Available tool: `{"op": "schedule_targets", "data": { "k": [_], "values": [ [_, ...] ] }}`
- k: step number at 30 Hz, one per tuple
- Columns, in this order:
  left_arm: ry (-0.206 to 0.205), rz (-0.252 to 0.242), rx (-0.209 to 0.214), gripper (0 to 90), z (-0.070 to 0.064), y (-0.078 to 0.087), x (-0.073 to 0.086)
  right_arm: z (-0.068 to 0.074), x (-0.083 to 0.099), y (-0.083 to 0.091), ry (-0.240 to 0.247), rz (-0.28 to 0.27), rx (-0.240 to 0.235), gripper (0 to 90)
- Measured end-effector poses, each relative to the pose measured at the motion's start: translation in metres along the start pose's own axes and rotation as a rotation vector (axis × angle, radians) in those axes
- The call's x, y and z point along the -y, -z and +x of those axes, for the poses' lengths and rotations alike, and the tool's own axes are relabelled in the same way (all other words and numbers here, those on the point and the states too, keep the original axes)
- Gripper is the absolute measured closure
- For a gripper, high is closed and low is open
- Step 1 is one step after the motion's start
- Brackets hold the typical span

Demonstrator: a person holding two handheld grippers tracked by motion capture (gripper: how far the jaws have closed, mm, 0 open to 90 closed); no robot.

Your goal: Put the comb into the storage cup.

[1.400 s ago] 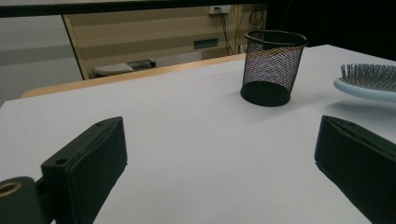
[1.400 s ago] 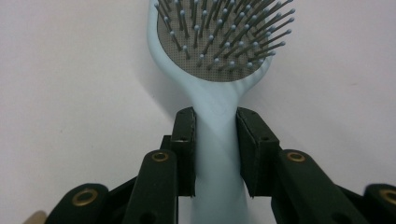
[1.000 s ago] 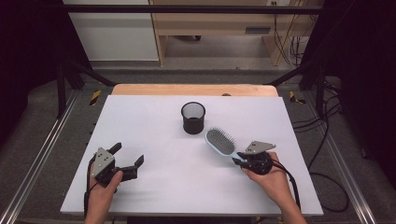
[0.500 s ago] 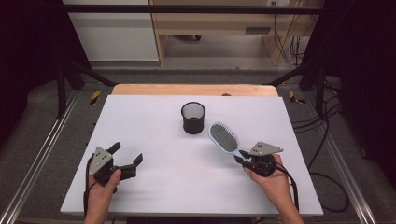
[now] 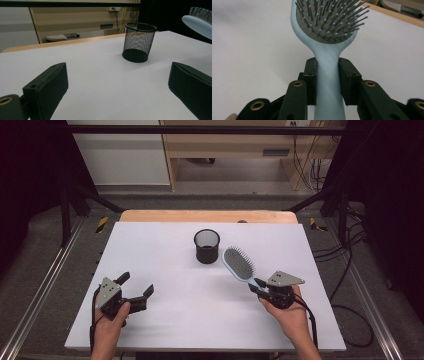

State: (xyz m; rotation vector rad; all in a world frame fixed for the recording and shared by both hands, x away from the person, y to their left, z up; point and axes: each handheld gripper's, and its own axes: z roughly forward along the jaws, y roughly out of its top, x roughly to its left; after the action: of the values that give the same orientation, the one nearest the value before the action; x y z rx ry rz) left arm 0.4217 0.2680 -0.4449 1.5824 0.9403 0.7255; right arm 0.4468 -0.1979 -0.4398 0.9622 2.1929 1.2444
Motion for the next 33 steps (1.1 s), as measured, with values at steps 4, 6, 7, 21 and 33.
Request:
{"op": "schedule_targets", "data": {
  "k": [4, 6, 7, 21, 33],
  "values": [
    [-0.026, -0.006, 0.045, 2.5, -0.013, -0.005, -0.009, 0.002, -0.005, -0.001, -0.006, -0.03, 0.018, 69.4],
    [-0.033, -0.008, 0.068, 2.4, -0.02, -0.009, -0.014, 0.003, -0.006, -0.002, -0.005, -0.035, 0.021, 69.4],
    [-0.034, -0.012, 0.078, 2.4, -0.023, -0.011, -0.017, 0.004, -0.006, -0.002, -0.002, -0.038, 0.024, 69.4],
    [0.056, -0.057, 0.158, 2.7, -0.051, -0.044, -0.064, 0.023, -0.032, -0.019, 0.024, -0.094, 0.061, 69.4],
    [0.105, -0.043, 0.26, 2.7, -0.086, -0.071, -0.083, 0.029, -0.031, -0.01, 0.006, -0.177, 0.046, 69.4]
  ]
}}
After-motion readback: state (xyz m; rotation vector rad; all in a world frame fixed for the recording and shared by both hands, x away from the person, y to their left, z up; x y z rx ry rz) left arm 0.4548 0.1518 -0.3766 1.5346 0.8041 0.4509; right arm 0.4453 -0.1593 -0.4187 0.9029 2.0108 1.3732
